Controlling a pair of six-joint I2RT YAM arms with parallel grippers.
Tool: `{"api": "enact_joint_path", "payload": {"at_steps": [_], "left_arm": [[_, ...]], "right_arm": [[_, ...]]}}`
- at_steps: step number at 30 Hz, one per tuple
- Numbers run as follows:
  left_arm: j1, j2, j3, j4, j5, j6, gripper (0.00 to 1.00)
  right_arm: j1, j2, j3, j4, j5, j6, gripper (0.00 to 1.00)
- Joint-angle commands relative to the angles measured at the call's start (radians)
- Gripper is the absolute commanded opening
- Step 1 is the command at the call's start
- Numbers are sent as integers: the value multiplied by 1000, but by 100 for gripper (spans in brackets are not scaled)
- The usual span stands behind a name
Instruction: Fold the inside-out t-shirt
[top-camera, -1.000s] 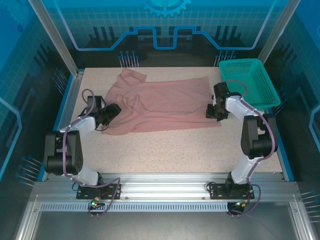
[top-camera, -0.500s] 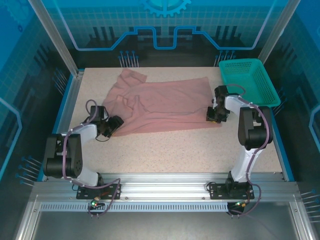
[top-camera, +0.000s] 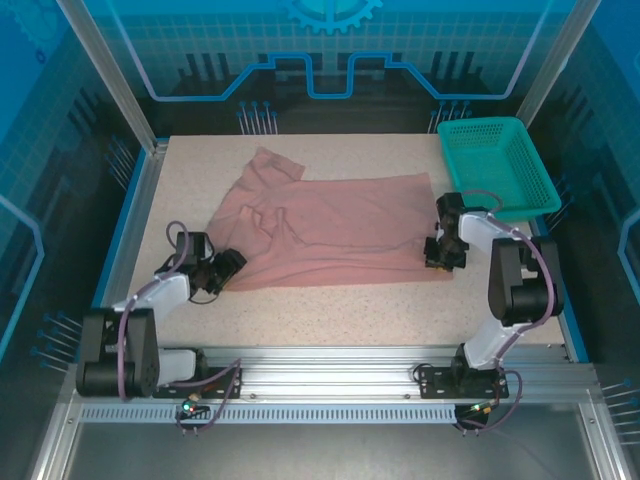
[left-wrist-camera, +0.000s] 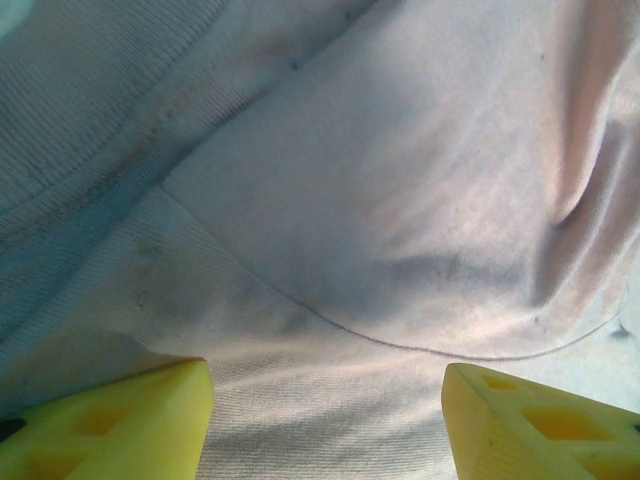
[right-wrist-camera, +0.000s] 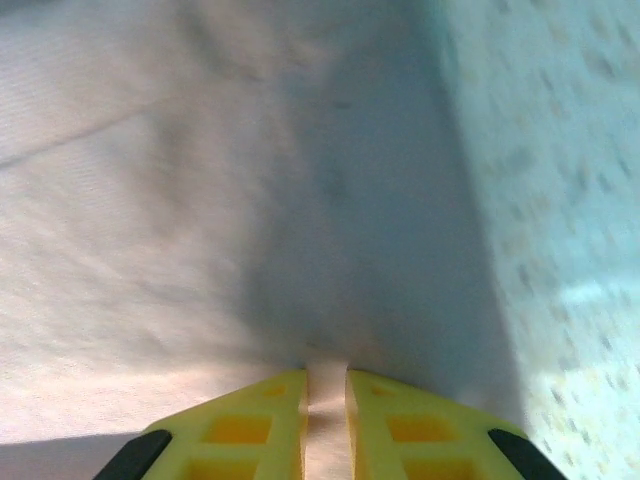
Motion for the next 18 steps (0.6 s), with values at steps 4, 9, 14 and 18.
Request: {"api": "enact_joint_path", "payload": {"at_steps": [4,9,14,18], "left_arm": [[-27,-202,-21,-143,-39,-40,66],[-42,-116,102,1,4,-4,67],[-71,145,267,101,49,7,66],[-73,323,374,156,43,15,65]], "right_arm": [[59,-161,-22,-15,3,10,23],[116,-131,83,117,-97,-26,32],[94,52,253,133,-155,-20,34],[72,173,343,123,-160,-24,35]]}}
